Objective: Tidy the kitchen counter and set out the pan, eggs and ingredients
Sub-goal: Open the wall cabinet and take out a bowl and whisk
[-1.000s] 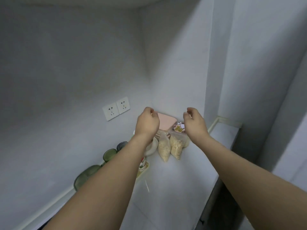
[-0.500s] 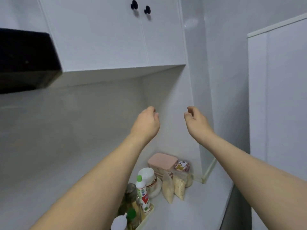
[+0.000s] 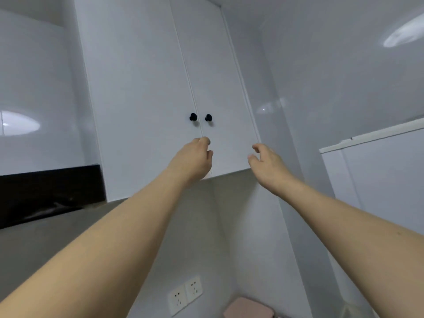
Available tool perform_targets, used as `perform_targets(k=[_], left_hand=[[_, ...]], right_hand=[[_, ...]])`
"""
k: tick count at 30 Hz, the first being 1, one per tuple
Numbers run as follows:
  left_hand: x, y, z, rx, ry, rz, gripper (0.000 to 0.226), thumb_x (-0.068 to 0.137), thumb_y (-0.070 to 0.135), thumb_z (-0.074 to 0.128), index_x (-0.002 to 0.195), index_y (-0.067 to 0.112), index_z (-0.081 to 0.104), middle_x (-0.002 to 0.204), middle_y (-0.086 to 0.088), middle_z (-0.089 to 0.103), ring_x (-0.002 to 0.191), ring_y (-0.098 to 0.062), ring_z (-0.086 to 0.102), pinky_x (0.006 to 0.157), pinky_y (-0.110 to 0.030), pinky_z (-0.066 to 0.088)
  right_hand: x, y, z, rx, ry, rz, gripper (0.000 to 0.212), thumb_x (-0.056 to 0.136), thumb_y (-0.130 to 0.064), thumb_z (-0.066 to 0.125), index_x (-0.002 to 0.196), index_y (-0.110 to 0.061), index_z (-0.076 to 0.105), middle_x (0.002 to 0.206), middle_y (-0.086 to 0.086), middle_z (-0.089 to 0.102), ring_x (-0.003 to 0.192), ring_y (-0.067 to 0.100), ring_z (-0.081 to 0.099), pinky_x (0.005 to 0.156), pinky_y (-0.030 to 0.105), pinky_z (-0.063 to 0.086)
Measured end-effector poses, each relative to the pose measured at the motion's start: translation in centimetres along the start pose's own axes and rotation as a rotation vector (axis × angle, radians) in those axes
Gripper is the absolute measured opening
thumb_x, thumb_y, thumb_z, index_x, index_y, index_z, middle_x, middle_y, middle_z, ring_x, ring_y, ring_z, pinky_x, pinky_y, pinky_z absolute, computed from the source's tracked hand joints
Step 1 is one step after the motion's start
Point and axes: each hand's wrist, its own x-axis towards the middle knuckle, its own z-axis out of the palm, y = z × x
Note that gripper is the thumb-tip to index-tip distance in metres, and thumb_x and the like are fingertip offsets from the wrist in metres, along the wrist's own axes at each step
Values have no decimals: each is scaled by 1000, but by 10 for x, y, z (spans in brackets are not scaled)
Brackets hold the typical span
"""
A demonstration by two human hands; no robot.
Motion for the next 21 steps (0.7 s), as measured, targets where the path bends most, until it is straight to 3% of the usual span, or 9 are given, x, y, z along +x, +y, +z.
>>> perform_targets(k=[5, 11, 16, 21], left_hand=[[48, -17, -42, 126, 96, -18, 36, 102, 23, 36, 135, 12, 43, 140, -5, 45, 118, -27, 49, 83, -32, 37], [87, -44, -59, 278, 62, 0, 40, 102, 26, 37, 141, 18, 38, 149, 2, 36, 127, -23, 43, 97, -35, 40], [117, -58, -35, 354, -11, 61, 38, 101, 23, 37, 139, 22, 42, 149, 6, 36, 131, -20, 37, 101, -38, 40], [150, -69, -8, 417, 9, 74, 35, 101, 18, 35, 134, 18, 46, 134, -1, 42, 119, -23, 42, 93, -36, 42]], right_hand=[[48, -23, 0, -67, -57, -132, 57, 98, -24, 37, 150, -14, 17, 157, 4, 19, 140, 25, 28, 111, 36, 26], [93, -27, 29, -285, -405, -63, 77, 97, -37, 39, 150, -24, -15, 158, 0, -19, 146, 26, 11, 116, 43, 18], [124, -14, 56, -350, -538, -39, 73, 98, -42, 32, 151, -21, -14, 158, 0, -20, 147, 27, 6, 118, 45, 12], [150, -5, 83, -257, -556, -65, 71, 99, -47, 28, 151, -22, -12, 158, -1, -19, 147, 26, 7, 118, 44, 12]])
